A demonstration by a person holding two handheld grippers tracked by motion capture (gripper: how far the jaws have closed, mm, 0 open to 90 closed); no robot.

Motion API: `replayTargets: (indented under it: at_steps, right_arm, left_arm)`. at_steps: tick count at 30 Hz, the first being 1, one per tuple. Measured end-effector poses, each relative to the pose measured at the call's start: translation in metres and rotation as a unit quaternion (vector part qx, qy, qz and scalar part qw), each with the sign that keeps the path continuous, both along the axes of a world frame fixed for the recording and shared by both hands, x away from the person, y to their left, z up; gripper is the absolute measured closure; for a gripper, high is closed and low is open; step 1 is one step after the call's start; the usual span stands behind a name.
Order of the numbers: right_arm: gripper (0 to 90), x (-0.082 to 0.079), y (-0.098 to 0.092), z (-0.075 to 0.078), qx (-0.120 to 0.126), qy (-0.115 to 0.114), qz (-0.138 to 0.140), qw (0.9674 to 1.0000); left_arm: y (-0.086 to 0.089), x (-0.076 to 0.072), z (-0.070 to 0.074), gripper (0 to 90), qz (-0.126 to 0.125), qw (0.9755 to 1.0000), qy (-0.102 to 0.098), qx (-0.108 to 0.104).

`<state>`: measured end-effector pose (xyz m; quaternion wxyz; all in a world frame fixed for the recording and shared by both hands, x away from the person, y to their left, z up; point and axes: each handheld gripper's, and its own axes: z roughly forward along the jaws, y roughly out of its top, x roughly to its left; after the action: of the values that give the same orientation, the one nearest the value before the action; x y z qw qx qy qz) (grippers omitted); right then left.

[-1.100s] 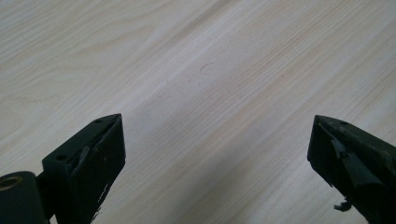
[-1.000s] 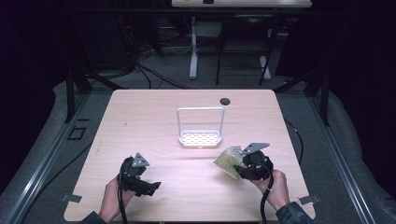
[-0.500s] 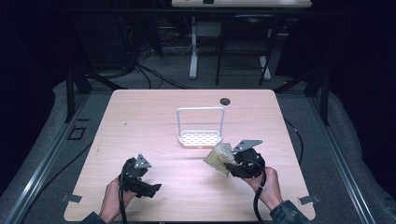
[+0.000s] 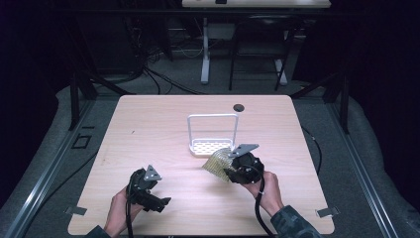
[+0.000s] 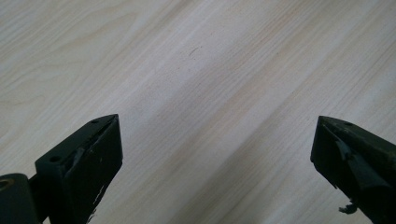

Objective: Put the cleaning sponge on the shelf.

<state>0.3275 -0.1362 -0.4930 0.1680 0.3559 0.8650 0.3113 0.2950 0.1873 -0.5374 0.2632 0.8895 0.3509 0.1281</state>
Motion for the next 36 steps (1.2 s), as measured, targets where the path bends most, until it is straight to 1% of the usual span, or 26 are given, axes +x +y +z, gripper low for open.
replayTargets:
  at_steps: [3, 5, 8, 12, 13, 17, 20, 21, 25, 30, 33, 34, 36]
  right_arm:
    - [55.2, 0.004, 0.007, -0.006, -0.011, 0.003, -0.003, 0.9999]
    - [55.2, 0.006, 0.010, -0.008, -0.016, 0.003, -0.011, 0.9998]
    - [55.2, 0.010, 0.011, -0.009, -0.016, 0.005, -0.020, 0.9997]
    - [55.2, 0.016, 0.013, -0.008, -0.006, 0.004, -0.031, 0.9995]
    - [55.1, 0.018, 0.014, -0.008, -0.007, -0.001, -0.033, 0.9994]
    - [54.9, 0.023, 0.016, -0.010, -0.008, -0.001, -0.036, 0.9993]
    - [54.1, 0.031, 0.019, -0.014, -0.008, -0.003, -0.045, 0.9989]
    - [54.1, 0.031, 0.019, -0.014, -0.008, -0.003, -0.045, 0.9989]
    - [53.7, 0.038, 0.023, -0.011, -0.012, -0.013, -0.056, 0.9983]
    - [53.4, 0.045, 0.032, -0.011, -0.024, -0.030, -0.059, 0.9975]
    - [53.4, 0.048, 0.037, -0.012, -0.029, -0.048, -0.062, 0.9965]
    - [53.4, 0.050, 0.039, -0.013, -0.025, -0.050, -0.063, 0.9965]
    - [53.3, 0.052, 0.042, -0.013, -0.024, -0.050, -0.064, 0.9964]
  left_arm:
    - [0.000, -0.001, 0.002, 2.4, 0.004, 1.0000, -0.005, -0.005]
    - [-0.001, 0.000, 0.002, 2.5, -0.002, 1.0000, -0.004, -0.003]
    - [-0.002, 0.000, 0.001, 2.5, -0.006, 1.0000, -0.003, 0.001]
    - [-0.002, -0.001, 0.001, 2.5, -0.005, 1.0000, -0.003, -0.001]
    - [-0.001, -0.001, 0.001, 2.5, -0.004, 1.0000, -0.005, -0.002]
    - [-0.002, 0.000, 0.001, 2.7, -0.005, 1.0000, -0.003, -0.003]
    - [-0.002, 0.000, 0.001, 2.7, -0.007, 1.0000, -0.004, 0.001]
    - [-0.002, 0.000, 0.001, 2.7, -0.007, 1.0000, -0.004, 0.001]
    - [-0.003, 0.000, 0.000, 3.1, -0.009, 1.0000, 0.001, 0.002]
    - [-0.003, 0.000, 0.000, 3.2, -0.010, 0.9999, 0.000, 0.002]
    - [-0.003, 0.000, 0.001, 3.2, -0.011, 0.9999, -0.001, 0.000]
    - [-0.003, 0.000, 0.001, 3.2, -0.010, 0.9999, -0.001, 0.000]
    - [-0.002, 0.000, 0.001, 3.2, -0.010, 0.9999, -0.001, 0.000]
